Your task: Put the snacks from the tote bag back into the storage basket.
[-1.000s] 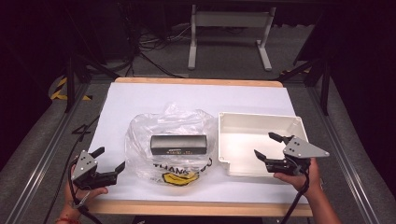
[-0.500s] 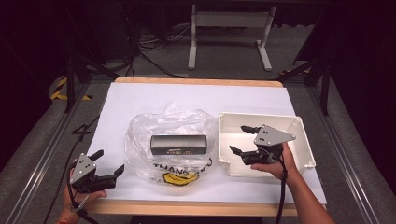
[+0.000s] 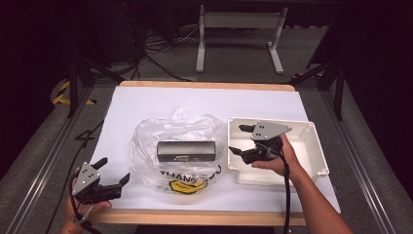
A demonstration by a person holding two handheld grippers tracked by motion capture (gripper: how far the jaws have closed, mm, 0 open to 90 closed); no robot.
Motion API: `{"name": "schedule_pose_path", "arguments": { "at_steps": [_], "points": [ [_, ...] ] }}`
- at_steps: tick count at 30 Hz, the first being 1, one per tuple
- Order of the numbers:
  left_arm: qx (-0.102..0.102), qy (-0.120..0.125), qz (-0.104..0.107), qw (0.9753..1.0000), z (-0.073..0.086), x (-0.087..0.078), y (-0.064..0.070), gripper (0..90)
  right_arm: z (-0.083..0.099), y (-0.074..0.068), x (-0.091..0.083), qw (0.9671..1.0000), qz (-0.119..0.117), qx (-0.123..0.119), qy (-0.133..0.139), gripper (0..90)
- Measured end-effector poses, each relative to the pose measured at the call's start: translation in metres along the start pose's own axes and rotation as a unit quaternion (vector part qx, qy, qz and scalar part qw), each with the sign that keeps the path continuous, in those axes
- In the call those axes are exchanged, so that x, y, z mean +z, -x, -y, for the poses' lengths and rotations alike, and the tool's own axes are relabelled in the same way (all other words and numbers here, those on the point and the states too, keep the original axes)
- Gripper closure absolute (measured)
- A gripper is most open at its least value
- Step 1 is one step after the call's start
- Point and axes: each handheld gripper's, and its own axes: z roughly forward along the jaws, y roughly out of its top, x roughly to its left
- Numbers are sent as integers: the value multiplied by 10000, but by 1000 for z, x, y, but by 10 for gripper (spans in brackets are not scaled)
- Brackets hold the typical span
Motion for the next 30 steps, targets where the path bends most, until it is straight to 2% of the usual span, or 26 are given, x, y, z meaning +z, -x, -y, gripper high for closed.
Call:
{"name": "schedule_pose_path", "arguments": {
  "at_steps": [3,5,9,11,14,22,25,30],
  "points": [
    [1,14,8,10000,0,1,0,61,-4,0,3,10000,-39,-68,-28,245],
    [17,105,-15,9999,-1,3,0,62,-11,-1,9,9997,-198,-138,-92,245],
    [3,142,-108,9998,0,4,0,65,-16,-2,18,9991,-341,-193,-174,245],
    [-68,214,-94,9997,2,6,0,66,-18,-3,23,9986,-437,-214,-188,249],
    [-41,240,-86,9997,2,6,0,67,-22,-6,31,9974,-552,-336,-335,249],
    [-119,290,-14,9995,4,5,-1,66,-30,-14,53,9912,-872,-691,-710,251],
    [-117,301,26,9995,4,5,-2,66,-32,-14,57,9895,-953,-746,-792,253],
    [-117,257,47,9996,4,6,-2,66,-36,-13,67,9846,-1120,-881,-1013,276]
  ]
}}
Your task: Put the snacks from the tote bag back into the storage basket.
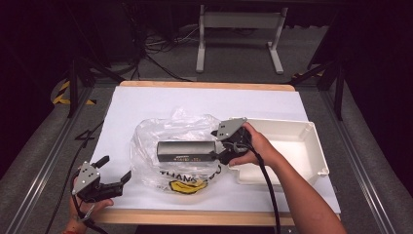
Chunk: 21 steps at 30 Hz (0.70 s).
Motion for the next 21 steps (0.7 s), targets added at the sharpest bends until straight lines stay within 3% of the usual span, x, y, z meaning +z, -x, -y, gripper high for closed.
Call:
{"name": "schedule_pose_path", "arguments": {
  "at_steps": [5,14,21],
  "points": [
    [-9,0,-5,10000,0,0,0,66,-7,6,9,9995,-154,-99,-264,280],
    [-5,-17,-31,10000,0,-1,0,66,-18,14,30,9977,-476,-116,-472,307],
    [-13,-26,-24,10000,0,-1,0,66,-22,14,45,9967,-533,-118,-603,307]
  ]
}}
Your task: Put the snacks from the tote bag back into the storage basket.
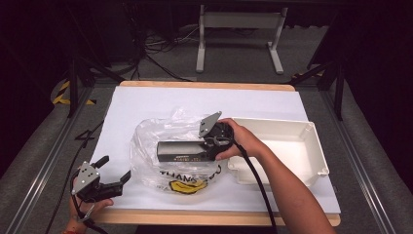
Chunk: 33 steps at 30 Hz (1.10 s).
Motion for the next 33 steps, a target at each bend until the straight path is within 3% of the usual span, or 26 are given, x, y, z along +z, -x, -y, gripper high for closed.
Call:
{"name": "schedule_pose_path", "arguments": {
  "at_steps": [14,19,27,33],
  "points": [
    [3,19,49,10000,0,1,0,66,-6,4,28,9985,-100,46,-529,305],
    [1,12,51,10000,0,1,0,67,-8,4,33,9967,-154,103,-785,376],
    [6,-33,60,10000,0,1,0,67,-9,4,32,9966,-254,70,-776,421],
    [7,-21,68,10000,0,1,0,67,-11,2,31,9963,-272,-109,-812,428]
  ]
}}
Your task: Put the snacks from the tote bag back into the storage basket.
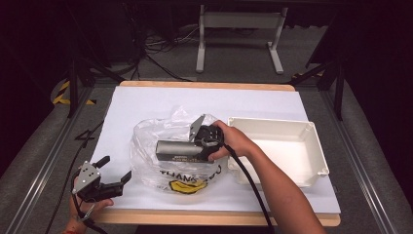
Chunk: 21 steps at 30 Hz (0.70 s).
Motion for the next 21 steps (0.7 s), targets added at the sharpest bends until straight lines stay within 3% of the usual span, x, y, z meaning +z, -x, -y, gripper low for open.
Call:
{"name": "schedule_pose_path", "arguments": {
  "at_steps": [10,21],
  "points": [
    [-9,-4,13,10000,0,0,0,67,-3,2,-5,9996,-92,-247,115,430],
    [-11,2,13,10000,0,0,0,67,-8,2,-16,9988,-66,-287,383,431]
  ]
}}
